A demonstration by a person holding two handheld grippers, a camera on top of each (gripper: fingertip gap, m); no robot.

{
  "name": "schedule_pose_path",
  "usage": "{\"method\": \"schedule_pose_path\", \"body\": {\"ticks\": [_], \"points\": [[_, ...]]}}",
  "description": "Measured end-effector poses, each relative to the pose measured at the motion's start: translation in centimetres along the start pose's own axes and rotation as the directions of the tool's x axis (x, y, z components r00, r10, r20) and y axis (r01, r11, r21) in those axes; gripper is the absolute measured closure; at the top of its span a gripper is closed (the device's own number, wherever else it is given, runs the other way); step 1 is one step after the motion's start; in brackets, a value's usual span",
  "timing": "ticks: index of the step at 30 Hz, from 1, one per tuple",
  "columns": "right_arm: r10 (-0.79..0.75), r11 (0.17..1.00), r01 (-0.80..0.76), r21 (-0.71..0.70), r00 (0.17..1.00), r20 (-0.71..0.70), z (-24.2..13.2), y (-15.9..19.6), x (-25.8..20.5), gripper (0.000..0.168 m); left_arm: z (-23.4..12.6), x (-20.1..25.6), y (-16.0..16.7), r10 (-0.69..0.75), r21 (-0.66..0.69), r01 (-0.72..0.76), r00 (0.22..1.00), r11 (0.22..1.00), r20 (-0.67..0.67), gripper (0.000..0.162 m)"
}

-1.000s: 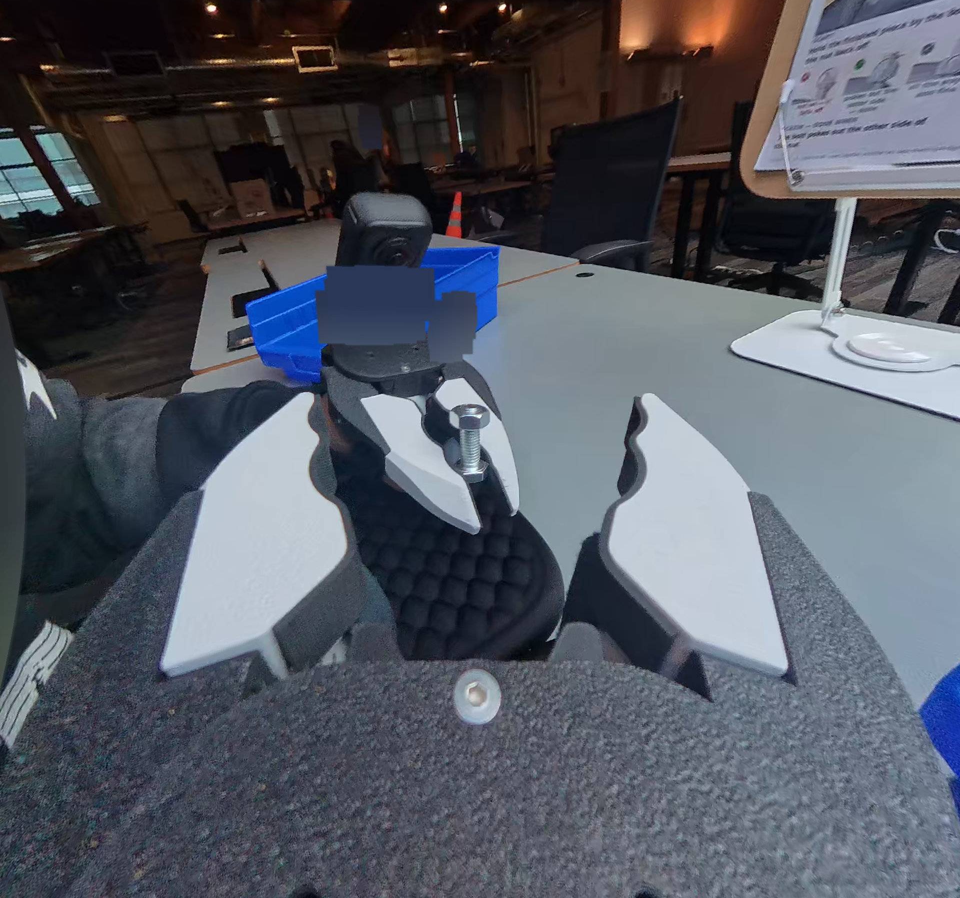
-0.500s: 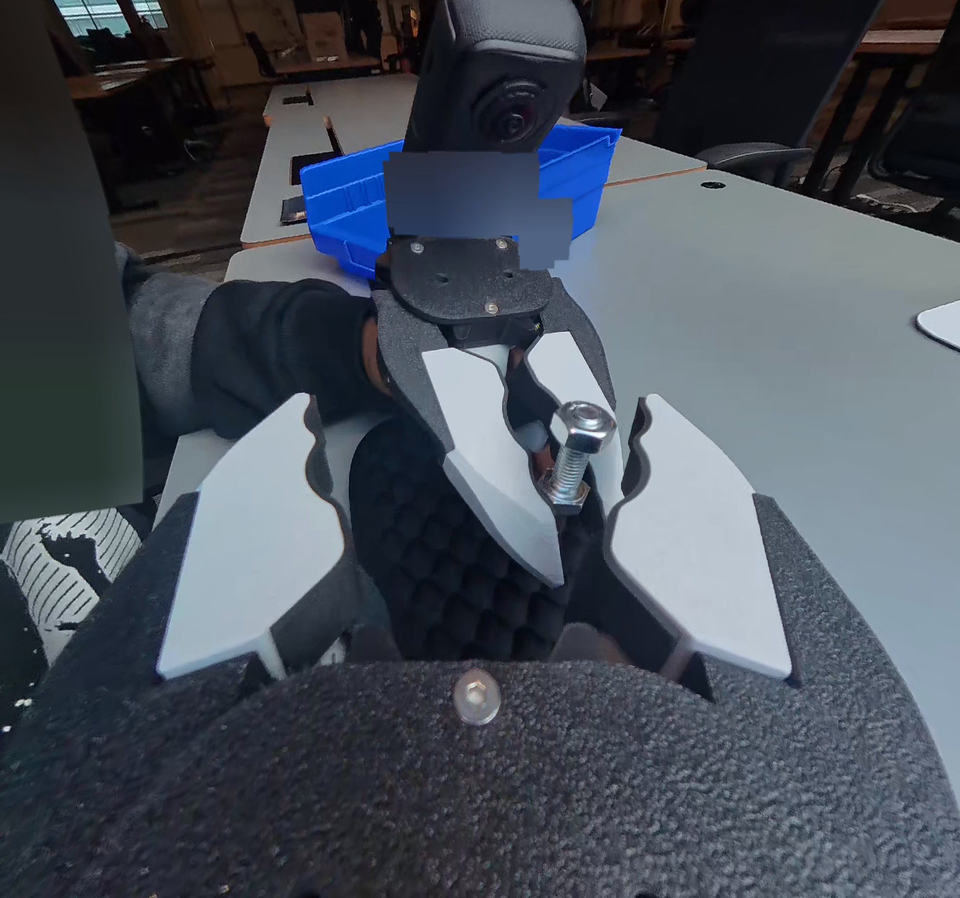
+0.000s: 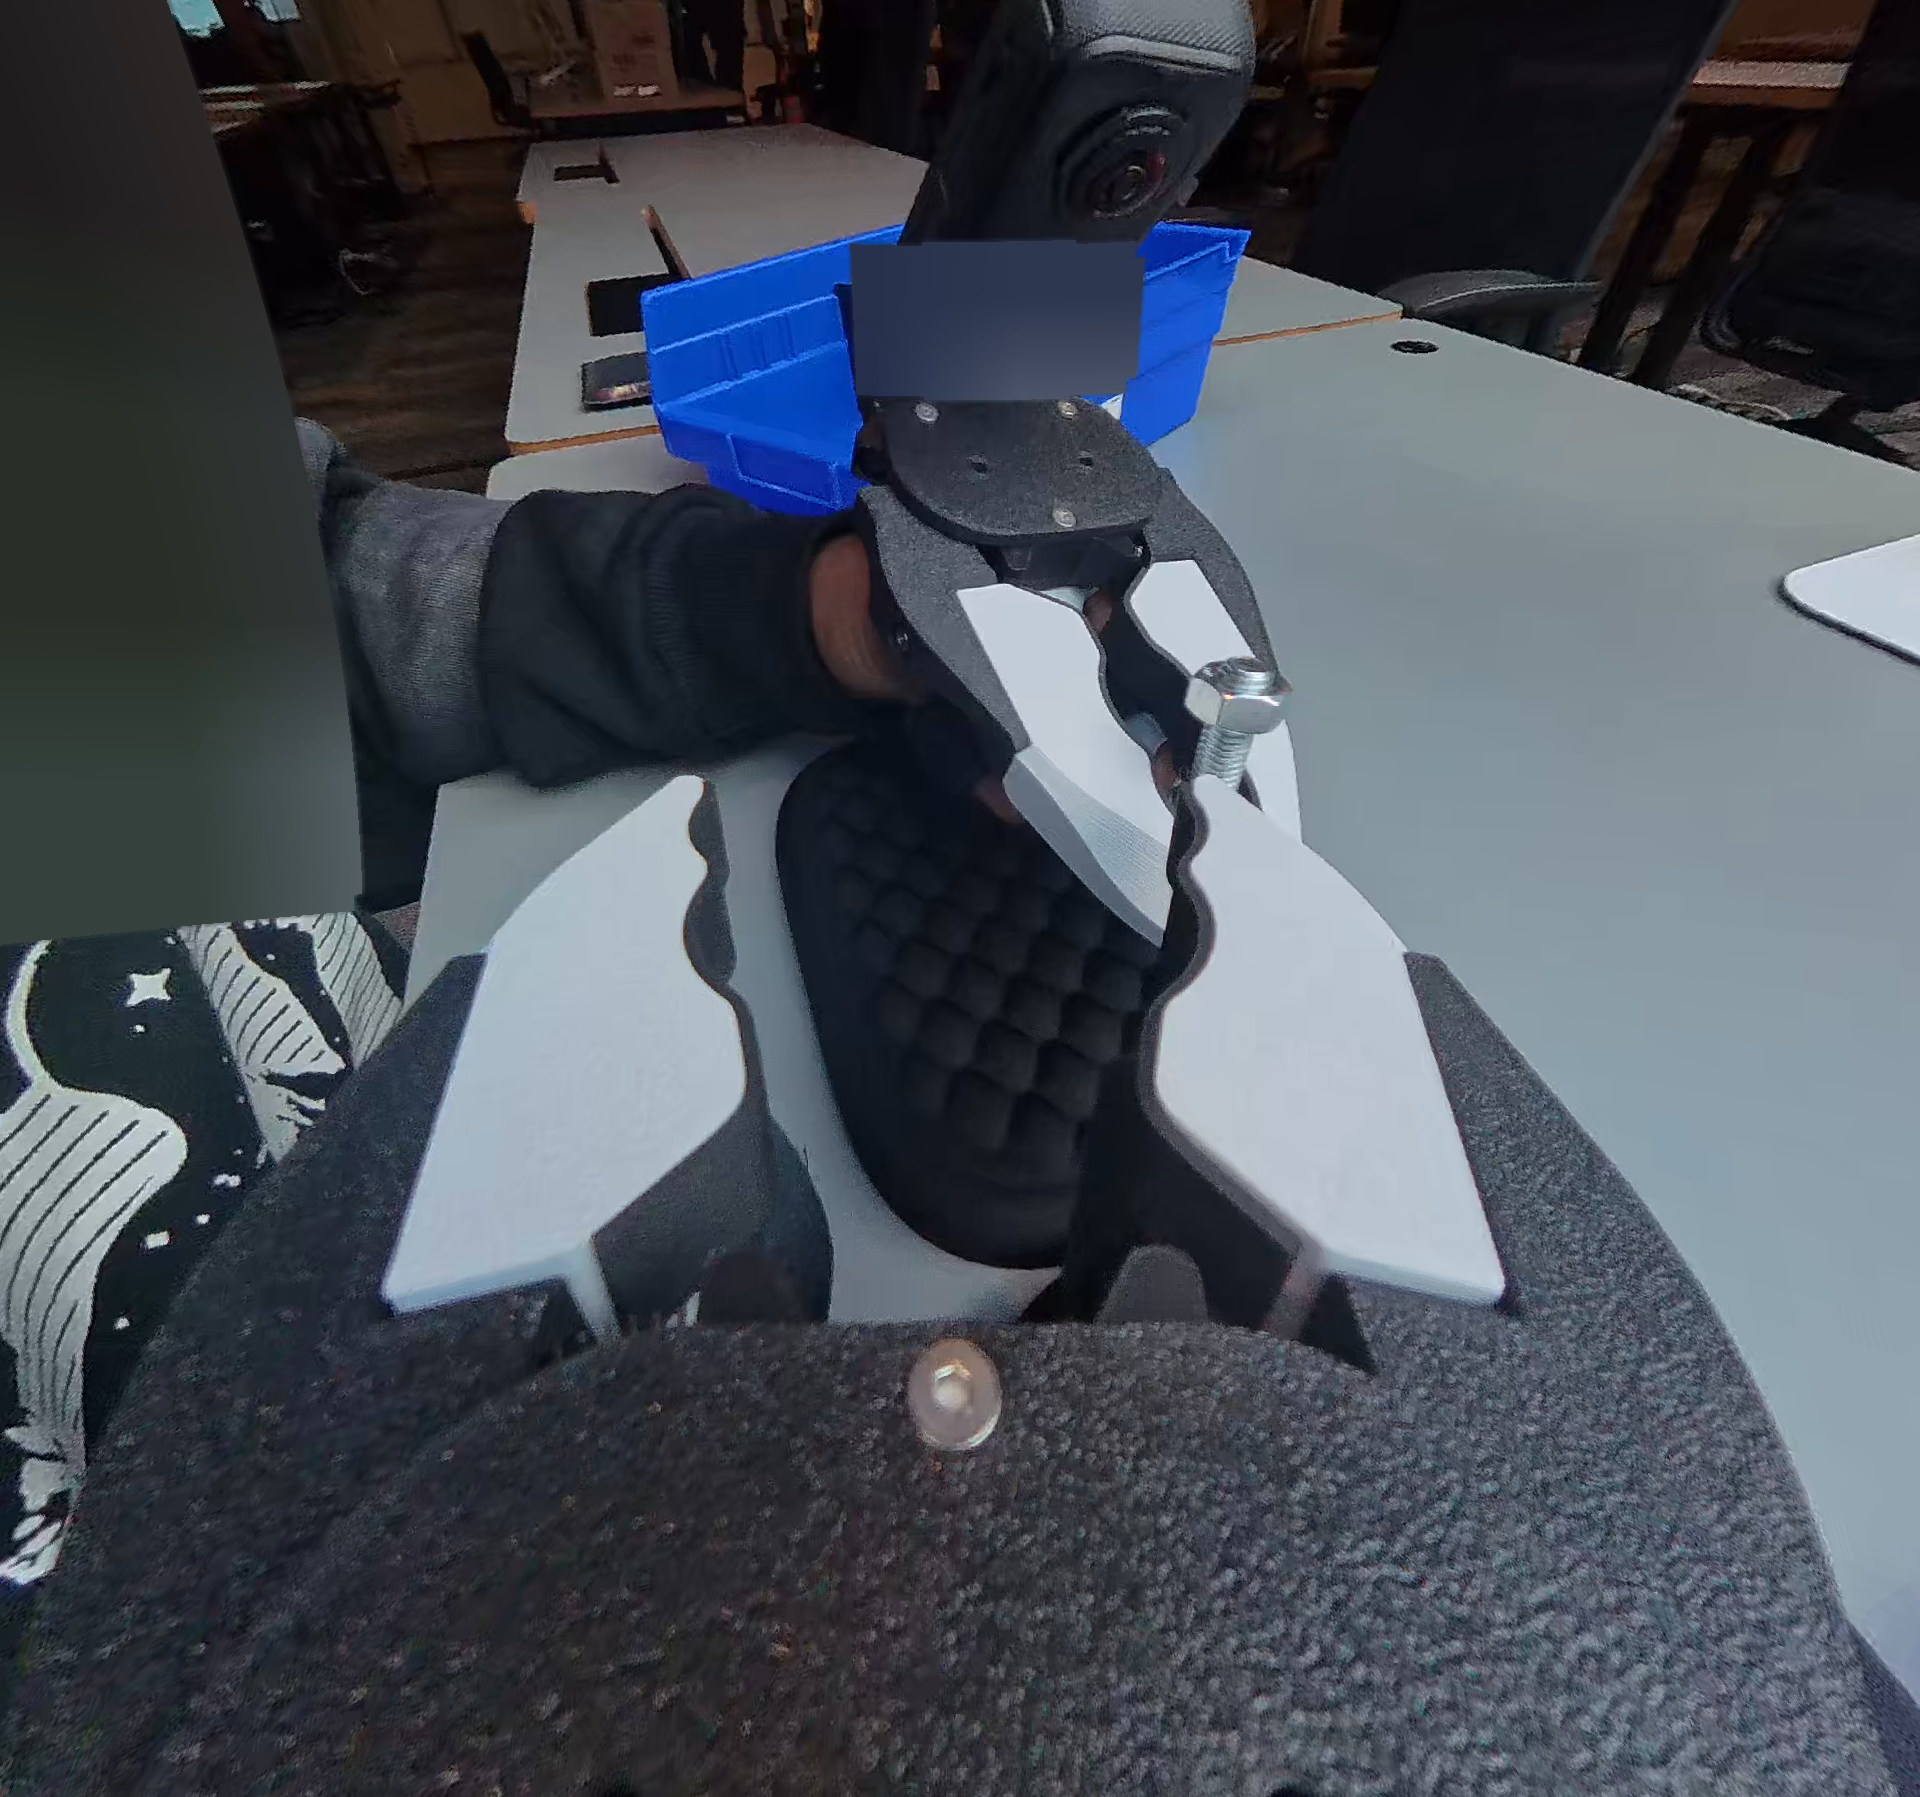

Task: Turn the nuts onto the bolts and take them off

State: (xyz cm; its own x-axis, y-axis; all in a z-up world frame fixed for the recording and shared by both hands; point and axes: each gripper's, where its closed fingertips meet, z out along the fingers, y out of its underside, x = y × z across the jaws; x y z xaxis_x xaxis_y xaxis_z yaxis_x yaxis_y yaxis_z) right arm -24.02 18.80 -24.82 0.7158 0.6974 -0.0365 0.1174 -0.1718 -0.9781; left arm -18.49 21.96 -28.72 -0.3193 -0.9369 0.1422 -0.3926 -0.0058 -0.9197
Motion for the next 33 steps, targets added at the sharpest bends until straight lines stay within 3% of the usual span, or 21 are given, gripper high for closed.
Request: {"method": "schedule_pose_path", "body": {"ticks": [6, 22, 33], "points": [[0.028, 1.0, -0.027, 0.01, 0.997, -0.079, -0.4, -0.1, 2.2, 0.071, 0.2, 0.1, 0.2, 0.012, -0.017, -0.012, 1.0, 1.0, -0.003, 0.145], [-0.027, 0.997, 0.029, 0.074, 0.999, -0.031, 0.5, -3.7, 3.5, 0.066, 0.3, 0.4, 0.3, 0.024, -0.031, -0.024, 1.0, 0.999, -0.013, 0.145], [0.049, 0.998, -0.051, 0.045, 0.997, 0.063, 2.9, -1.2, 3.2, 0.056, 0.4, 0.5, 0.4, 0.035, -0.042, -0.035, 0.999, 0.998, -0.02, 0.145]]}}
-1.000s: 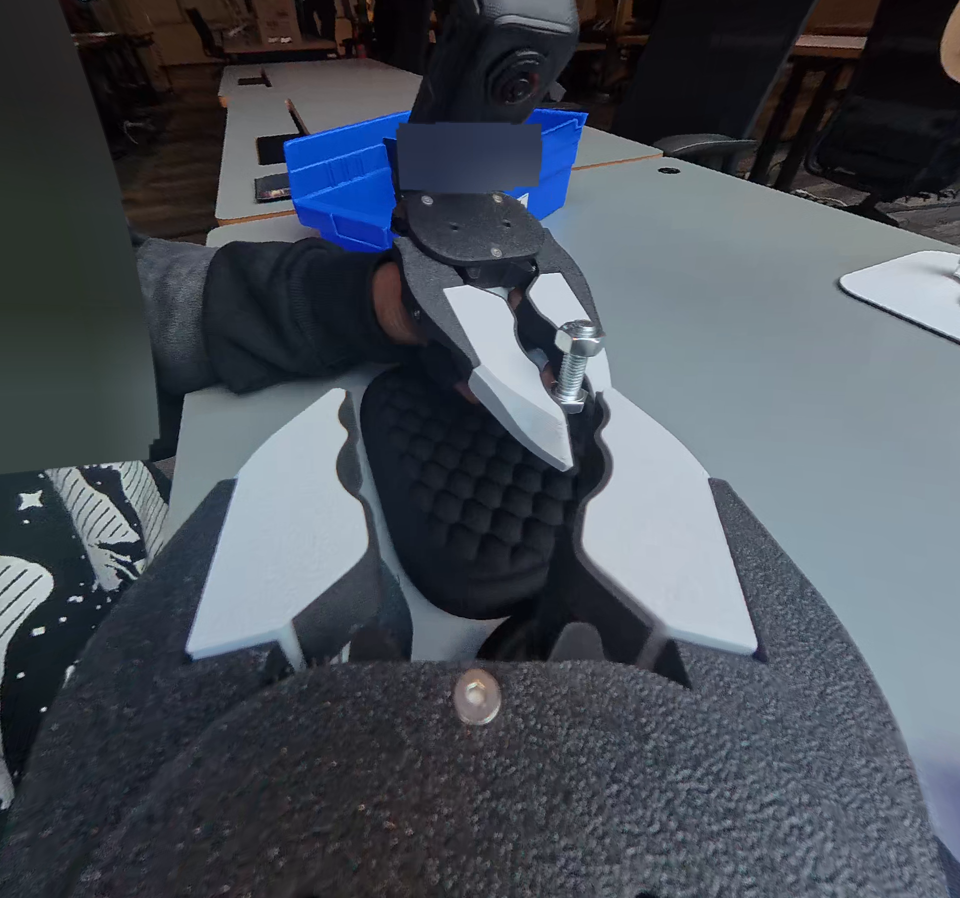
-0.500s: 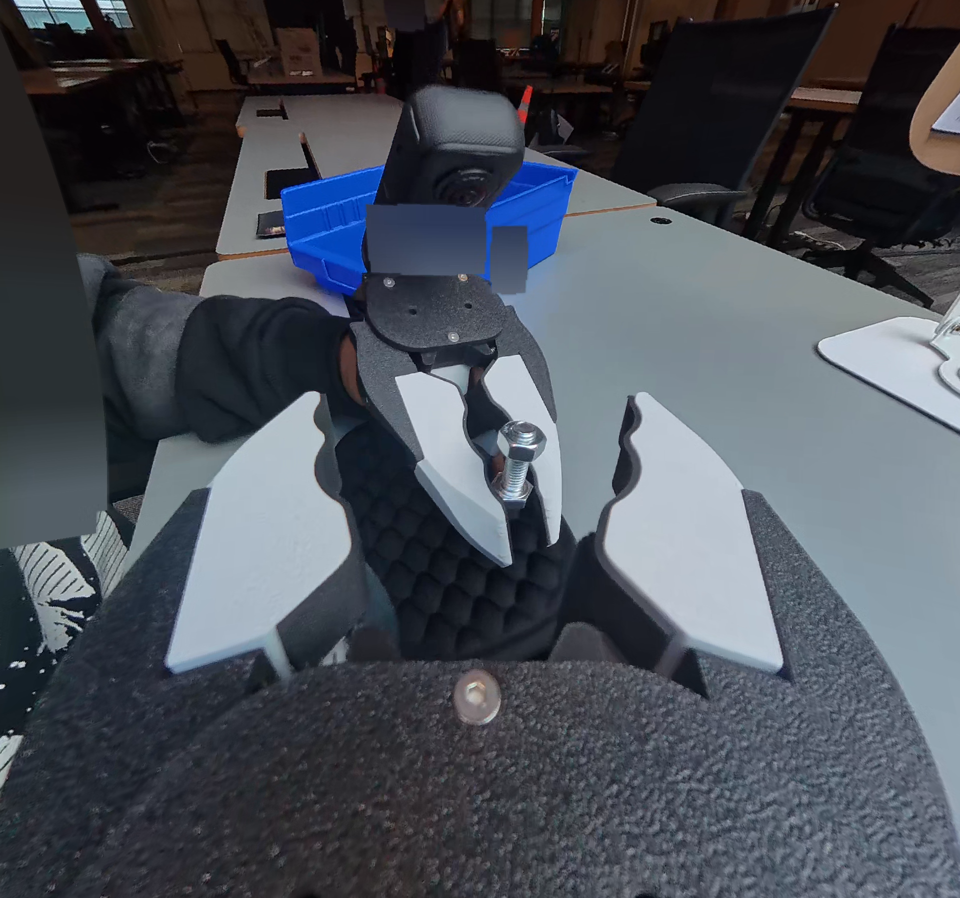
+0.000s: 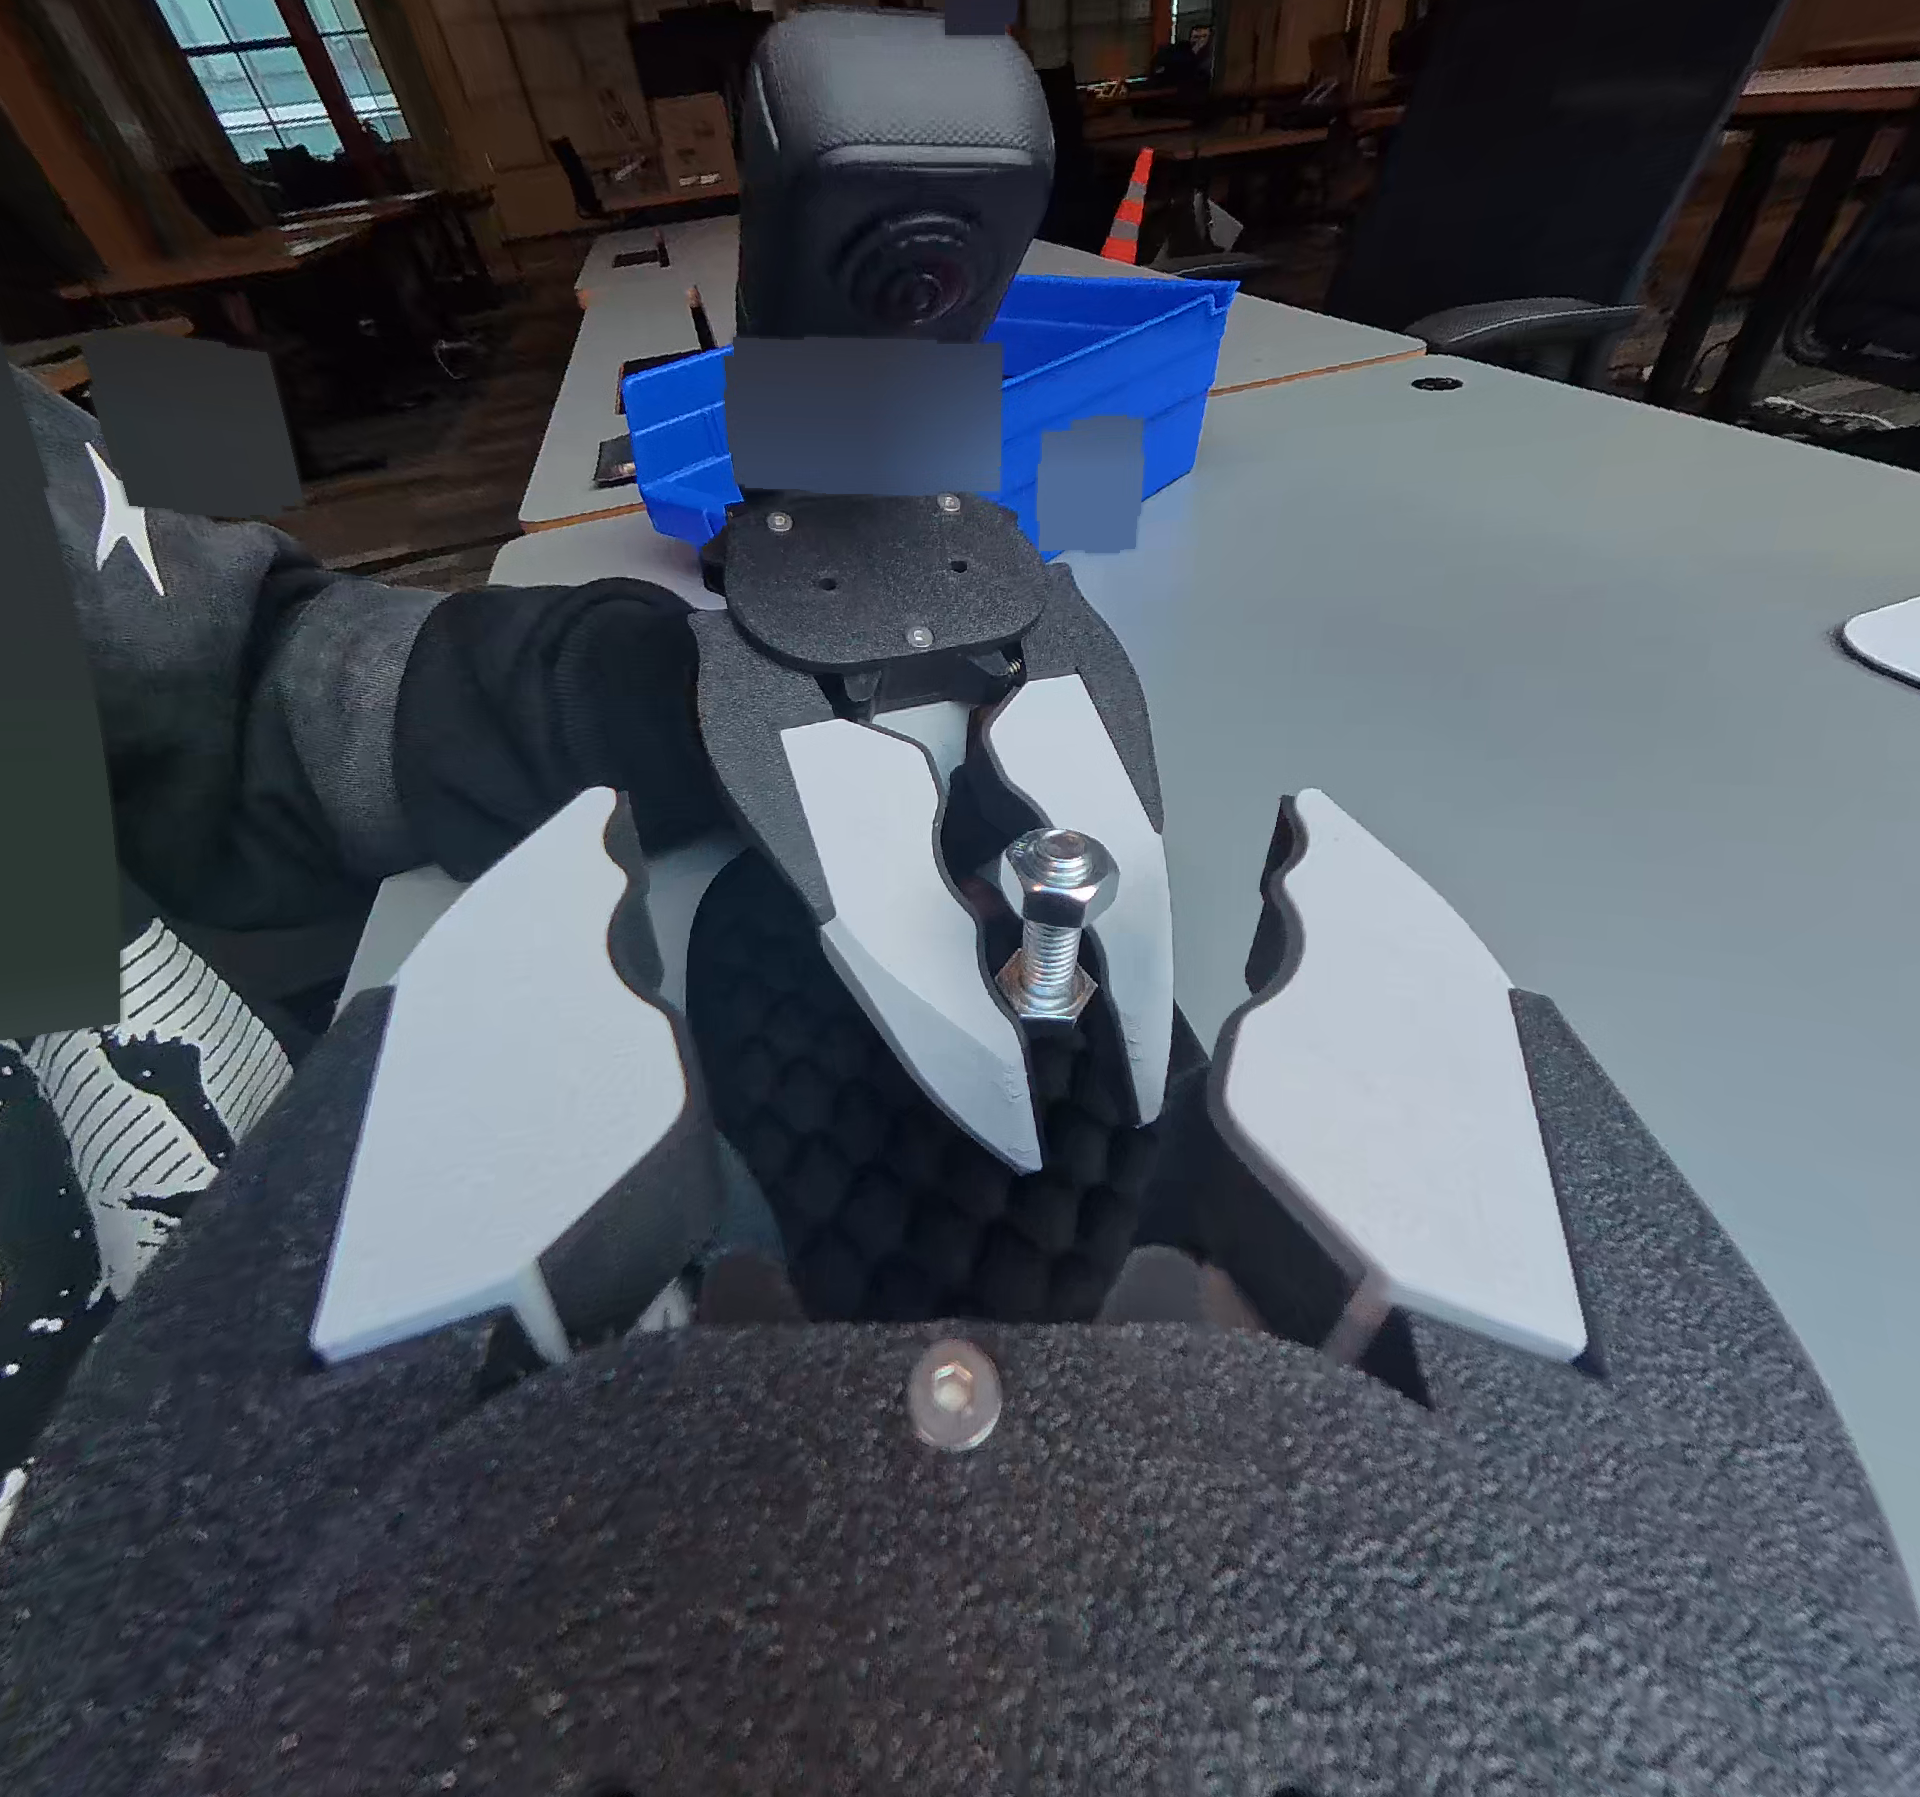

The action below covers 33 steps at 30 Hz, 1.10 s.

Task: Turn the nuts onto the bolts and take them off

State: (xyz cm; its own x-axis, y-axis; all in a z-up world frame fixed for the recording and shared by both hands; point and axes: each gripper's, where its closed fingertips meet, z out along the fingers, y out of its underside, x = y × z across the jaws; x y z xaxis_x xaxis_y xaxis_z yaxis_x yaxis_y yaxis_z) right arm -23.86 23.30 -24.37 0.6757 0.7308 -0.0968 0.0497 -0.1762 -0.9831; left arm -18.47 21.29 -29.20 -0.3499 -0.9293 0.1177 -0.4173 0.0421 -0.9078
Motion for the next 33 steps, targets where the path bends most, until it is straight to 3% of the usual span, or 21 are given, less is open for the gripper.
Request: {"method": "schedule_pose_path", "body": {"ticks": [7, 14, 16, 18, 20, 28, 33], "points": [[-0.034, 0.997, 0.037, -0.061, 0.998, 0.046, 1.0, 0.8, -1.4, 0.059, 0.1, 0.0, 0.1, -0.004, -0.009, 0.004, 1.0, 1.0, -0.007, 0.145], [-0.038, 0.998, 0.038, -0.051, 0.999, 0.018, -0.8, 1.1, -2.2, 0.065, -0.1, -0.1, -0.1, -0.014, 0.007, 0.014, 1.0, 1.0, -0.005, 0.145], [-0.032, 0.999, 0.032, -0.04, 0.999, 0.008, -1.8, 1.2, -2.4, 0.071, 0.0, -0.1, -0.1, -0.016, 0.007, 0.016, 1.0, 1.0, -0.005, 0.145], [-0.031, 0.999, 0.032, -0.035, 0.999, 0.037, -2.8, 1.3, -3.2, 0.091, -0.1, -0.1, -0.1, -0.015, 0.009, 0.015, 1.0, 1.0, -0.002, 0.145], [-0.032, 0.999, 0.033, -0.01, 0.999, 0.039, -3.5, 1.1, -3.4, 0.096, -0.1, -0.1, -0.1, -0.015, 0.01, 0.015, 1.0, 1.0, -0.004, 0.145], [-0.015, 1.0, 0.014, -0.015, 0.998, -0.068, -2.4, 0.5, -0.6, 0.075, 0.0, 0.0, 0.0, 0.002, -0.002, -0.002, 1.0, 1.0, -0.001, 0.145], [-0.065, 0.998, 0.064, -0.011, 0.987, -0.146, -1.5, -0.9, 1.1, 0.092, 0.1, 0.0, 0.1, 0.005, -0.004, -0.005, 1.0, 1.0, 0.005, 0.145]]}}
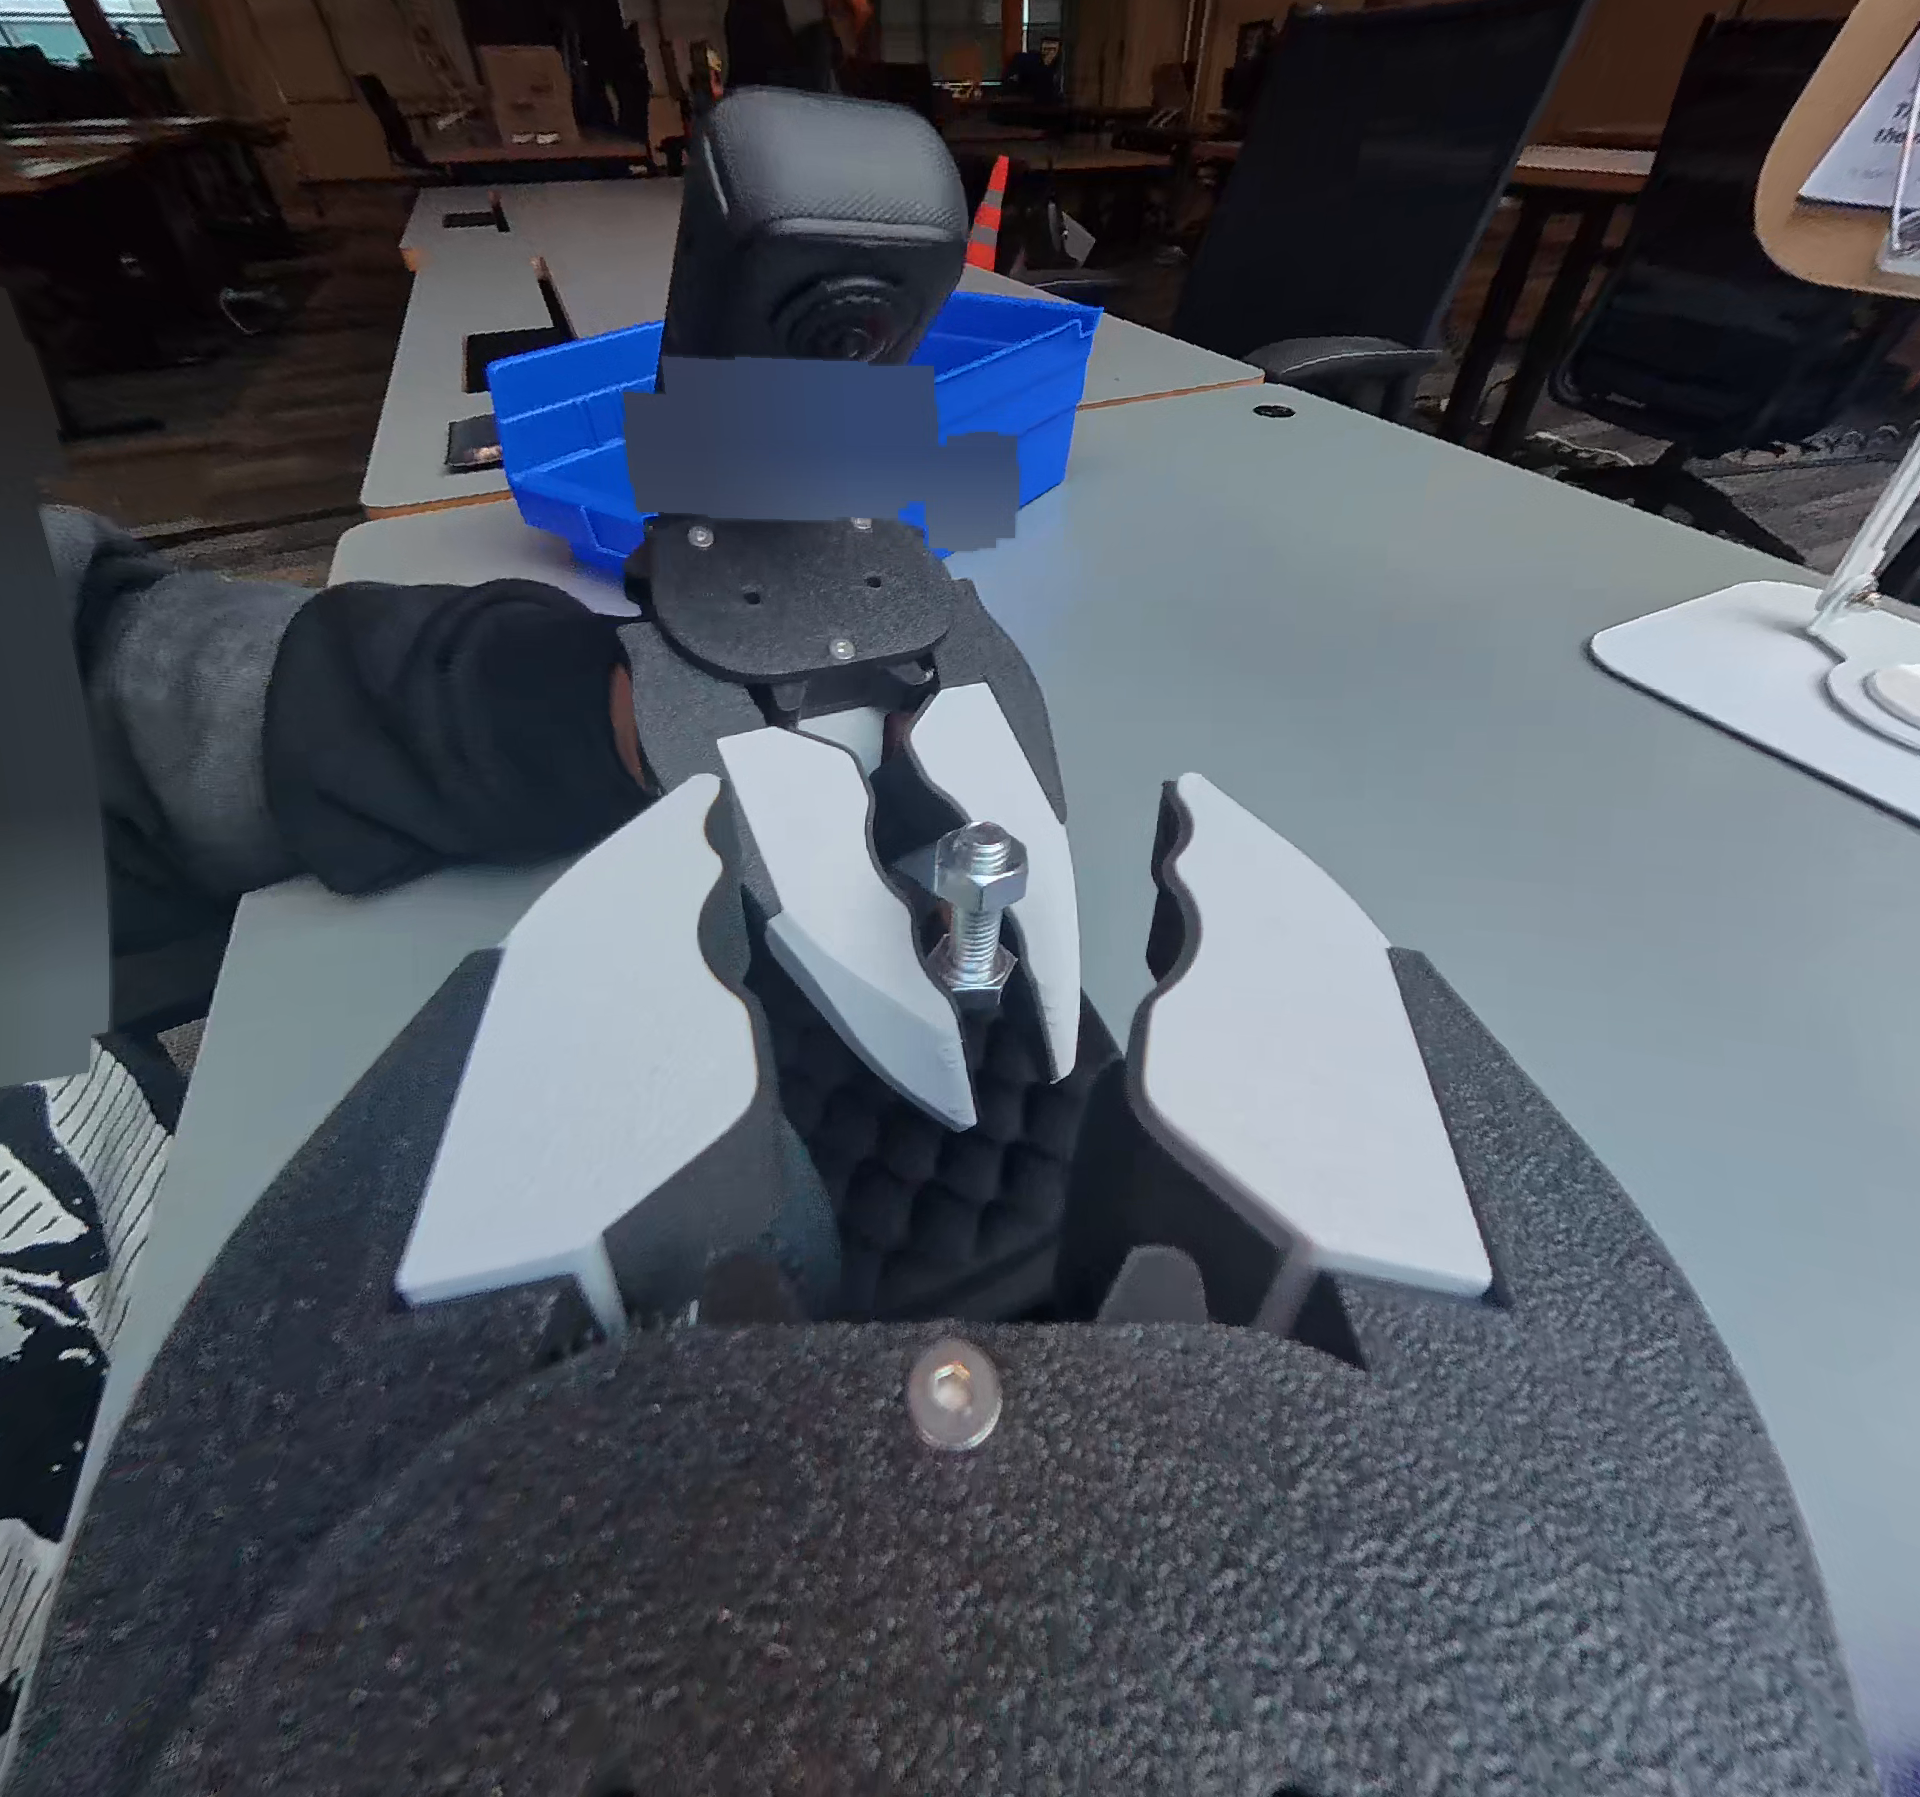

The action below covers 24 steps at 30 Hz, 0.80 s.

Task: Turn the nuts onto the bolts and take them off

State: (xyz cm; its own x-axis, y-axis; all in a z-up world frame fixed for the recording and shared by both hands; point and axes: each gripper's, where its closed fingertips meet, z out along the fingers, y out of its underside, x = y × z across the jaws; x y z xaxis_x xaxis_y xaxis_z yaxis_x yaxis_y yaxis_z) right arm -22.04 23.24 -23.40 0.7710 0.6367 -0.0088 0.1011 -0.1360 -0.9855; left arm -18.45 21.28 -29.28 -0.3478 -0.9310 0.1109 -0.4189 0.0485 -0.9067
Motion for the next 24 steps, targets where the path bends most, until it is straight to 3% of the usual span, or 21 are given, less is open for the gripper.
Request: {"method": "schedule_pose_path", "body": {"ticks": [4, 11, 15, 24], "points": [[0.018, 1.0, -0.018, -0.002, 1.0, -0.01, -0.2, 0.1, 0.4, 0.094, 0.0, 0.0, 0.0, -0.002, 0.005, 0.002, 1.0, 1.0, -0.001, 0.145], [0.052, 0.998, -0.054, 0.014, 0.994, 0.097, 0.5, 0.3, -0.8, 0.094, 0.1, 0.2, 0.2, 0.008, -0.017, -0.008, 1.0, 1.0, -0.015, 0.145], [0.062, 0.997, -0.066, 0.031, 0.992, 0.113, 1.0, 0.3, -0.8, 0.11, 0.2, 0.3, 0.3, 0.014, -0.02, -0.014, 1.0, 1.0, -0.02, 0.145], [0.091, 0.996, -0.092, -0.003, 0.987, 0.134, 1.1, 1.1, -1.1, 0.118, 0.2, 0.3, 0.3, 0.014, -0.023, -0.014, 1.0, 1.0, -0.018, 0.145]]}}
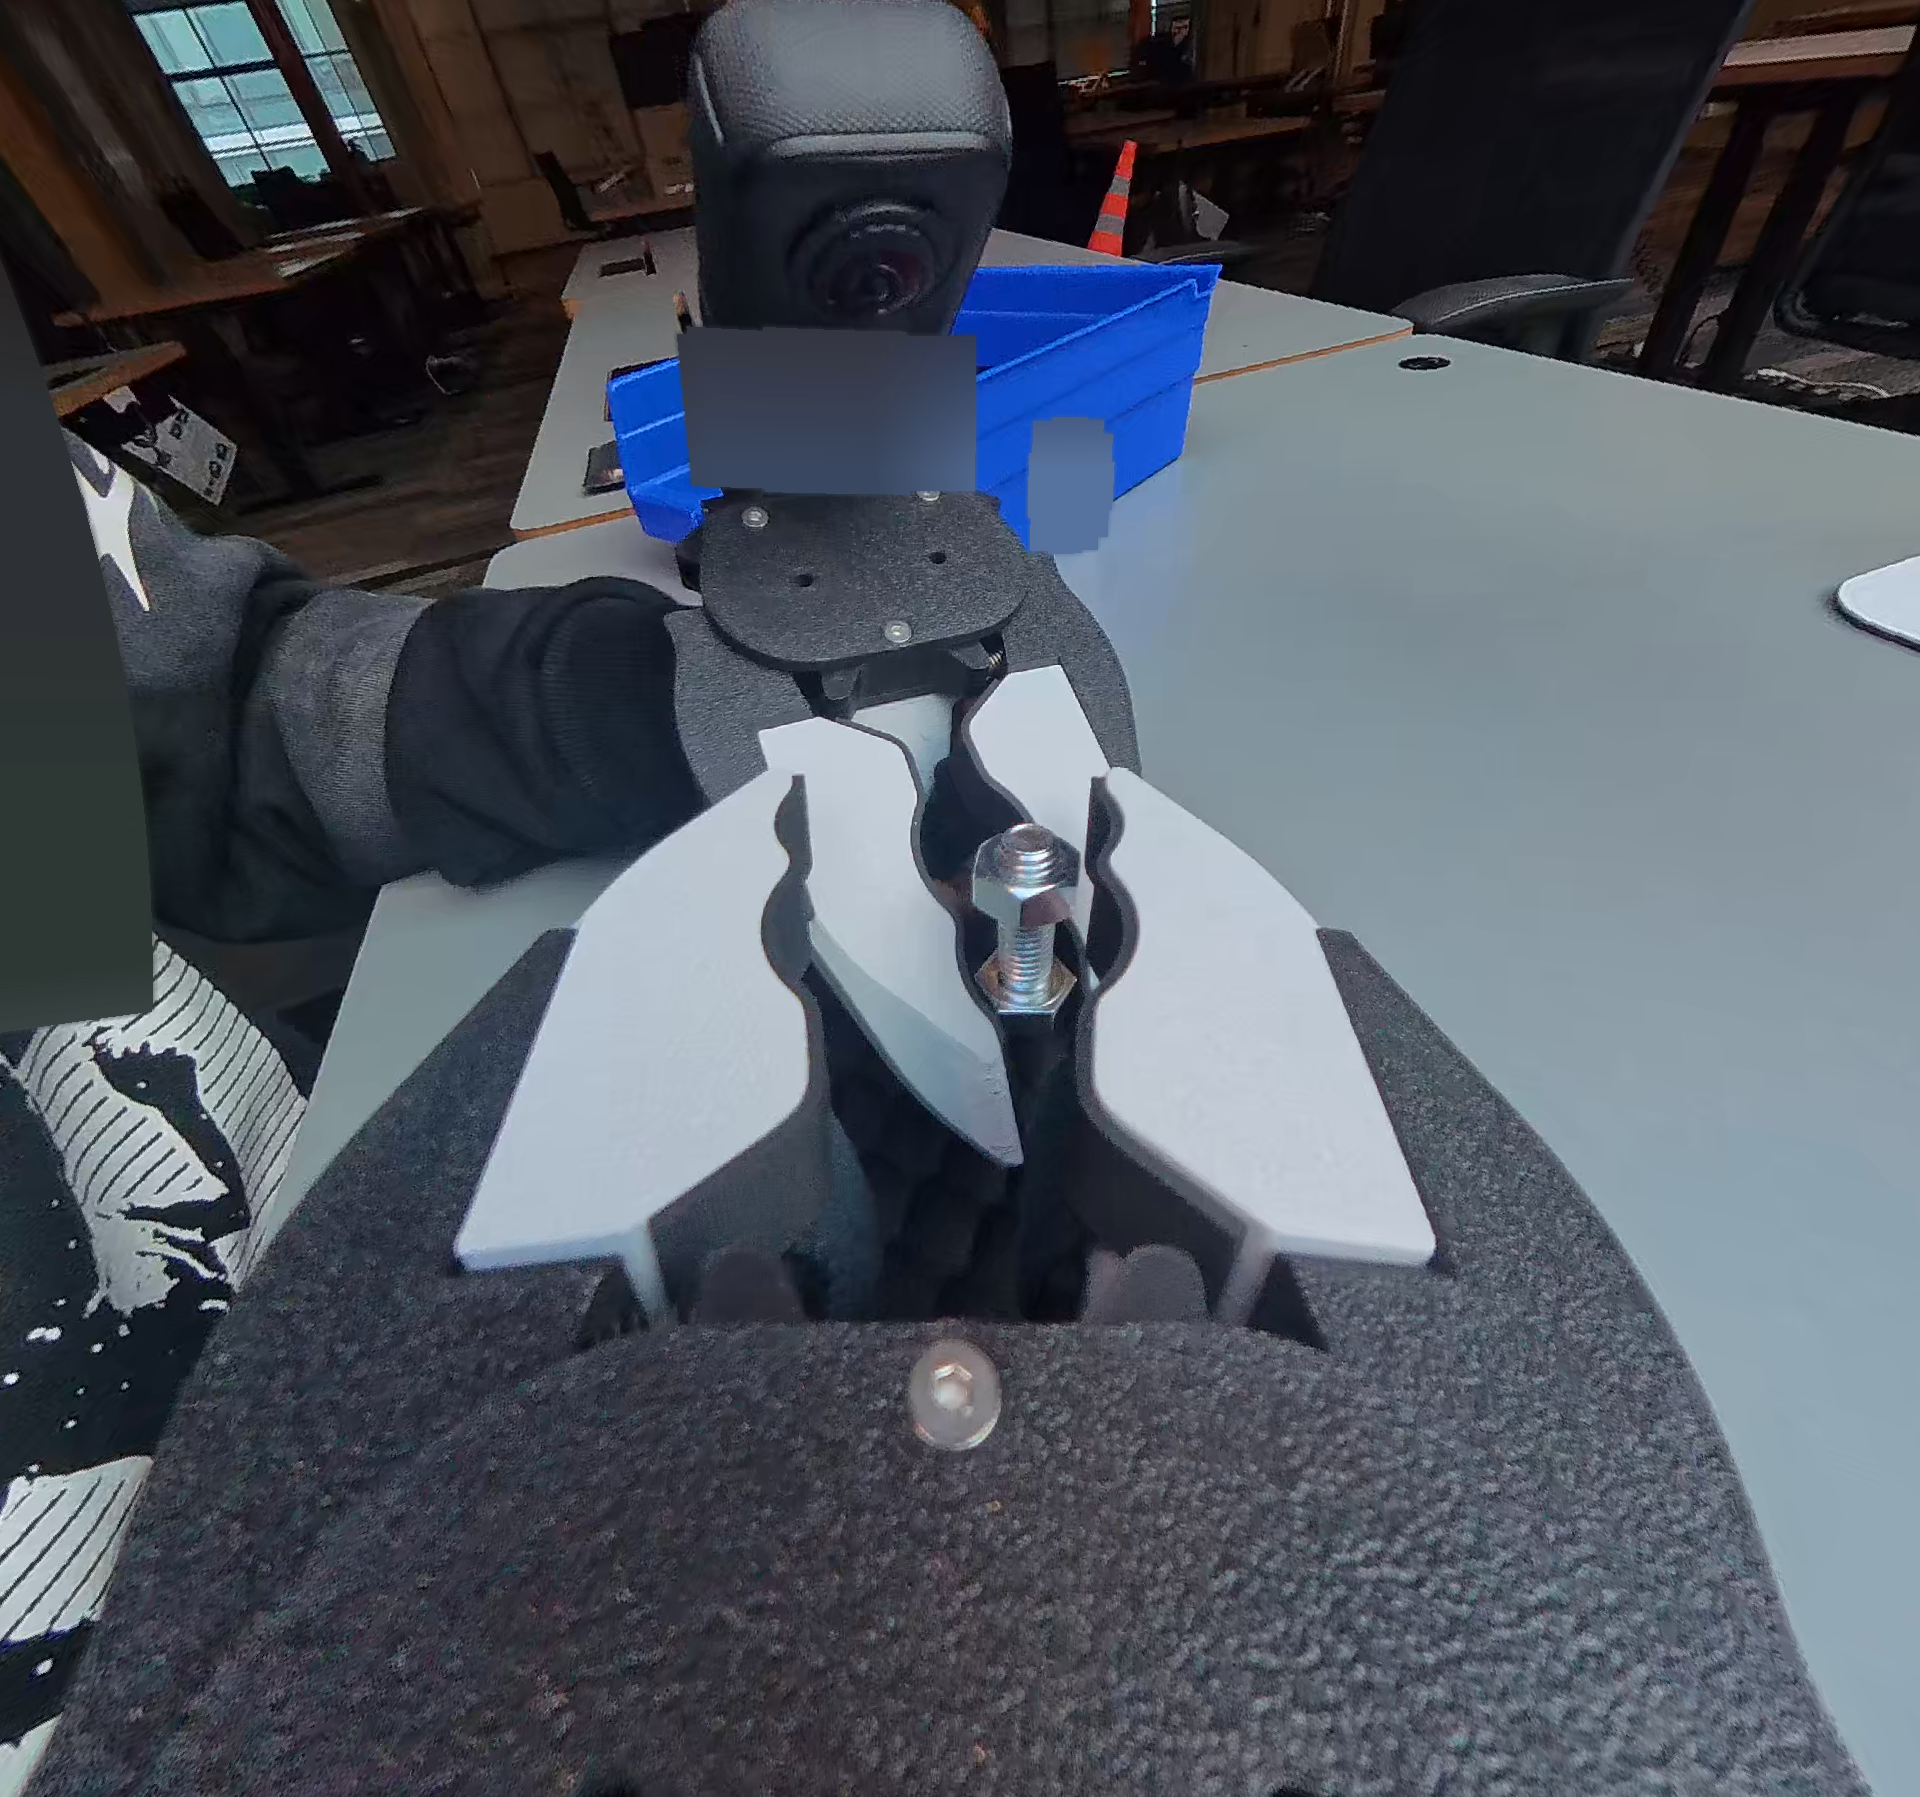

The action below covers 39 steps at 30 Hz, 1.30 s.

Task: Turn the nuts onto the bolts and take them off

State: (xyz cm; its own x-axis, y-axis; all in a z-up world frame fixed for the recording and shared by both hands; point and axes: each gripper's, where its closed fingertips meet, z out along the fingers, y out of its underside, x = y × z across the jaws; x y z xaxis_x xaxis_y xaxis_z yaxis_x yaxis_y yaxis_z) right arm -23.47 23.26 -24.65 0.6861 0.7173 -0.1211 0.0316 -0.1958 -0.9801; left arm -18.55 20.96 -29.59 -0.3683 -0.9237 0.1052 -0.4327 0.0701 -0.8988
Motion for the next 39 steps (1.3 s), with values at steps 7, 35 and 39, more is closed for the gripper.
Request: {"method": "schedule_pose_path", "body": {"ticks": [7, 35, 39], "points": [[0.016, 1.0, -0.017, -0.015, 0.999, -0.032, -1.8, 0.5, -0.3, 0.118, -0.2, -0.2, -0.2, -0.021, 0.021, 0.021, 1.0, 1.0, 0.003, 0.145], [0.024, 0.999, -0.03, -0.043, 0.991, -0.135, -3.0, 1.6, 0.9, 0.111, -0.2, -0.1, -0.2, 0.003, 0.019, -0.003, 1.0, 1.0, 0.012, 0.145], [0.023, 0.998, -0.03, -0.048, 0.99, -0.138, -3.0, 1.7, 0.9, 0.111, -0.2, -0.1, -0.2, 0.006, 0.018, -0.006, 1.0, 1.0, 0.015, 0.145]]}}
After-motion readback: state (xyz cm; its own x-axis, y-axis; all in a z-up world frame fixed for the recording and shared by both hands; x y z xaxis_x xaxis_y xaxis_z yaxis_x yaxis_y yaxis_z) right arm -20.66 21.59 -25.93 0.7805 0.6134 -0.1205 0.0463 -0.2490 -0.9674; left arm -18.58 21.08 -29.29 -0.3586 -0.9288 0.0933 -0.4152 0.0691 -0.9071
